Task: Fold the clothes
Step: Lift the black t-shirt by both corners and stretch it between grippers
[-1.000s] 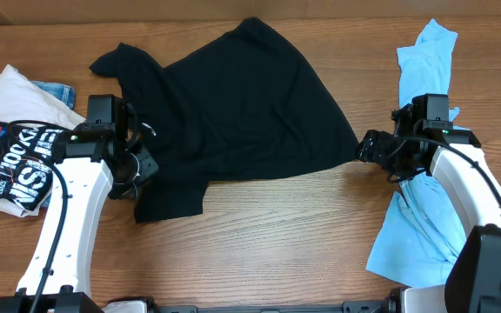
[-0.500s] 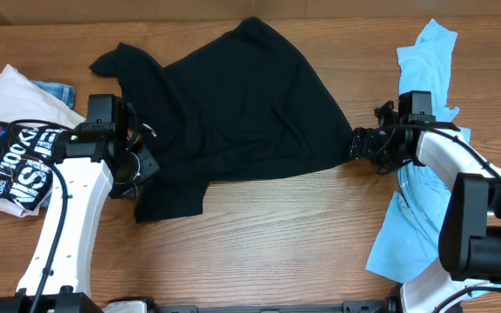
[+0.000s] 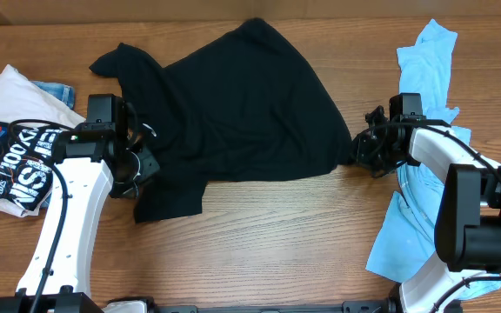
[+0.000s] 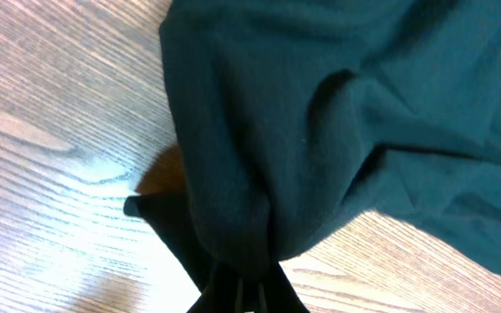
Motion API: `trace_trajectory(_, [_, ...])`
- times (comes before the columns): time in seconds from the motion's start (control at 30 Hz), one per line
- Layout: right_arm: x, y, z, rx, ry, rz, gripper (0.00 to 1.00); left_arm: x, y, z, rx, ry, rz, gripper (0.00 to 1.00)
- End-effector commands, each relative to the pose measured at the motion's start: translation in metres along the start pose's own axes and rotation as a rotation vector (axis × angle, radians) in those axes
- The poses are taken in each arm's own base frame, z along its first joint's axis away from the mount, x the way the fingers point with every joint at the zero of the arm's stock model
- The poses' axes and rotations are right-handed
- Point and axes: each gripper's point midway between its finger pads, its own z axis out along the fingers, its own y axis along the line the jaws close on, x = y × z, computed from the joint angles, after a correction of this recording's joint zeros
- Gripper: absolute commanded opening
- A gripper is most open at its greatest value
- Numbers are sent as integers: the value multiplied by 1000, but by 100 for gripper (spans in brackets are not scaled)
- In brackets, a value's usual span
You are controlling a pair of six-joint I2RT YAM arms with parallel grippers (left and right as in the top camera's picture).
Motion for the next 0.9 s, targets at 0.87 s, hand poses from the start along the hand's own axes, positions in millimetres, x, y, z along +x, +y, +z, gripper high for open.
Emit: trace_trajectory(0.87, [52,136,-476,62,-1052,-207,4,-59,27,-319,317,-609,97,4])
